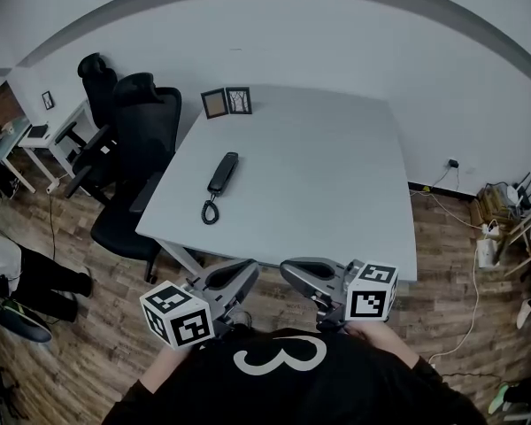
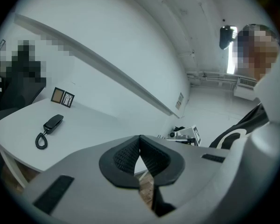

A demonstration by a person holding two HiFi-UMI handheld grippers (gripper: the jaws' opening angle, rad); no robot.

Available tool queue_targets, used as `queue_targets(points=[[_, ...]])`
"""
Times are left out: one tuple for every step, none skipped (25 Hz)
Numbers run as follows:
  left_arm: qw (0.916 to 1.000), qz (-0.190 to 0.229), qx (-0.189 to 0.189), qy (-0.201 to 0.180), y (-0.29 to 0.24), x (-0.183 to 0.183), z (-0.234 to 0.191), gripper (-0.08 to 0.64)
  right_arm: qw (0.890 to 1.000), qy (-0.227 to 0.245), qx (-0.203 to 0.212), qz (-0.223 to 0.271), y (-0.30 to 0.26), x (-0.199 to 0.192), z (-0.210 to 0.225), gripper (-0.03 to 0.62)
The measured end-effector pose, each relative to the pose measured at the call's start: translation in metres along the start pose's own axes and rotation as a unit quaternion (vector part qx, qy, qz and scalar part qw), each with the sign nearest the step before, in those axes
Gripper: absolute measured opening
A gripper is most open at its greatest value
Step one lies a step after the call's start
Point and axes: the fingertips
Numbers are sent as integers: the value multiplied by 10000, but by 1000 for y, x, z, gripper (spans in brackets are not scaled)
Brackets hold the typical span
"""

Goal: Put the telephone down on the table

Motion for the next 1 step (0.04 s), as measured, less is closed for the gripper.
queue_targets(points=[[10000, 6, -1, 9, 0, 0, 1, 12, 10000, 5, 4, 3, 1, 0, -1, 8]])
Point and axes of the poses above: the fingertips, and each gripper's own axes: y backward along the fingers, z to its right, x out of its top, and after that the axes turned 15 degrees about -z, right-handed
